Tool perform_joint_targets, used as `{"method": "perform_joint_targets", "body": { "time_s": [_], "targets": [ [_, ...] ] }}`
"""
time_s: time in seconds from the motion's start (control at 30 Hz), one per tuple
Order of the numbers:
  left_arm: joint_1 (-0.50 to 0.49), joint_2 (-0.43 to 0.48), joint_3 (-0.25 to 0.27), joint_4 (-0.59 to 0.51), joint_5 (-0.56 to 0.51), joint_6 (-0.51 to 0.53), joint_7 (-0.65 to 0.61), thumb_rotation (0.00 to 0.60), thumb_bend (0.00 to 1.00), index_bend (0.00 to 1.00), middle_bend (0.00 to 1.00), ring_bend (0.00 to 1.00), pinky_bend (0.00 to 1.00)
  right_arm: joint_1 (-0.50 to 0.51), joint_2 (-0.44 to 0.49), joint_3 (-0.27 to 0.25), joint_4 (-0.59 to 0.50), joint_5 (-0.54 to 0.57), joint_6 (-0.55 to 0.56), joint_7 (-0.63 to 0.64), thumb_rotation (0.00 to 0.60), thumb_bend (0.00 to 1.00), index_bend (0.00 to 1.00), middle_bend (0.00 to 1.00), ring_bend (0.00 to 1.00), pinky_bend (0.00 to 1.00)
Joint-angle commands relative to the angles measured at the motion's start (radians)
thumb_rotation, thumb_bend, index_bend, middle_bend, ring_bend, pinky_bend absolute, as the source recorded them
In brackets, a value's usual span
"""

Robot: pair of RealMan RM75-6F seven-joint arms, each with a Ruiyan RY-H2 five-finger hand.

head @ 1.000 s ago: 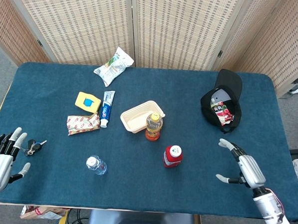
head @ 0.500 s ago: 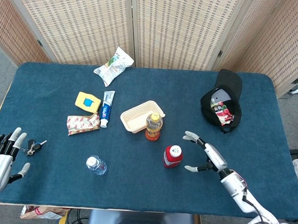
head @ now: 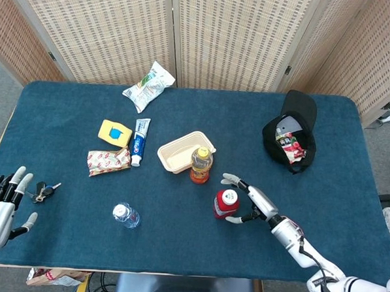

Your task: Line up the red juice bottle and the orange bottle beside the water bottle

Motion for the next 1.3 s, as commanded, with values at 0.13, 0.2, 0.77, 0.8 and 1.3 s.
{"method": "perform_joint_targets", "body": {
  "time_s": [0.13,0.2,0.77,0.8,1.3],
  "targets": [
    [0.002,0.004,0.0,0.0,0.0,0.002,-0.004,0.6,0.26,0.07,0.0,0.04,0.01,0.021,-0.034,-0.005,0.046,0.004,0.004,0.023,0.6,0.0,0.19,0.22,0.13,0.18],
    [0.002,0.006,0.0,-0.002,0.002,0.003,-0.003,0.6,0.26,0.07,0.0,0.04,0.01,0.03,-0.046,-0.007,0.064,0.003,0.004,0.043,0.6,0.0,0.23,0.24,0.14,0.19],
    [0.002,0.018,-0.002,-0.021,0.008,0.008,0.013,0.6,0.26,0.07,0.0,0.04,0.01,0.061,-0.119,-0.021,0.162,0.011,0.04,0.115,0.6,0.32,0.56,0.47,0.35,0.34],
    [0.003,0.018,-0.002,-0.022,0.007,0.008,0.014,0.6,0.26,0.07,0.0,0.04,0.01,0.061,-0.118,-0.021,0.161,0.008,0.049,0.118,0.6,0.33,0.58,0.48,0.36,0.35],
    [0.01,0.023,0.0,-0.03,0.016,0.022,0.021,0.6,0.26,0.07,0.0,0.04,0.01,0.154,-0.127,0.006,0.035,-0.031,0.051,0.054,0.6,0.33,0.61,0.51,0.39,0.38]
  ]
}}
